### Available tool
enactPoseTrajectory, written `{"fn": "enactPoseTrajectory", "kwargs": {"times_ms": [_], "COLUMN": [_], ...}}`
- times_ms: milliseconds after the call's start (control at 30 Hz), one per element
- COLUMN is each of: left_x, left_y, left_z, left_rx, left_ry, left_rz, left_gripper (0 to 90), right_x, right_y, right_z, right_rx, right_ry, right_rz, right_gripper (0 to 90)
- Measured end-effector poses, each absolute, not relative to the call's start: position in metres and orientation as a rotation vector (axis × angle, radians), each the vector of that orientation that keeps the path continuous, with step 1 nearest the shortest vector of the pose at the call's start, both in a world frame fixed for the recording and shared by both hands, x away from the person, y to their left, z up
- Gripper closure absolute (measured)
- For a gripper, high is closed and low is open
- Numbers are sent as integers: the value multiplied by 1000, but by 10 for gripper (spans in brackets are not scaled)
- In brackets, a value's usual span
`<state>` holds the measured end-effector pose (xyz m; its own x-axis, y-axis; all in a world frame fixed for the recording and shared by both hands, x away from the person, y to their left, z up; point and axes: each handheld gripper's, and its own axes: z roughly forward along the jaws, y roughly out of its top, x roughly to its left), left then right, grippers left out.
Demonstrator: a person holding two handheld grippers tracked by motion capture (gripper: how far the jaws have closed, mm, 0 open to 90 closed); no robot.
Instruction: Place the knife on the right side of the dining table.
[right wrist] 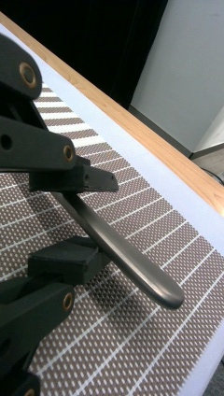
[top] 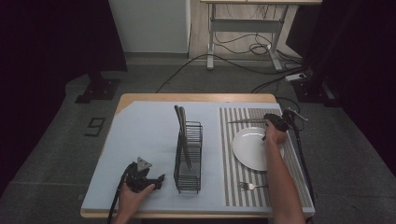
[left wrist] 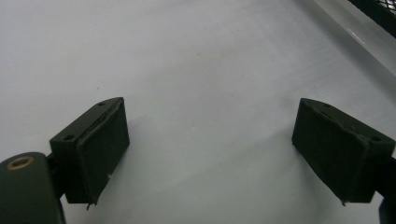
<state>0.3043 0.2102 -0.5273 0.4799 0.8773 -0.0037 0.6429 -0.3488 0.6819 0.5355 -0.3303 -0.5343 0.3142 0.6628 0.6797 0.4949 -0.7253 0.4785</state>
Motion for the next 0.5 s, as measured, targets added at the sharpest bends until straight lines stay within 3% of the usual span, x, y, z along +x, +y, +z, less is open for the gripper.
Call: {"fn": "enactPoseTrajectory", "kwargs": {"times_ms": [500], "left_x": [304], "left_y": [210], "left_z": [-527], "left_rx": [2107], "left_ry": [1251], "left_rz": [488], "left_gripper": [106], "right_x": [533], "right_y": [-333], "right_z": [-531], "right_rx": [2405], "right_ry": [1115], "right_rz": [1365], "right_gripper": [583]}}
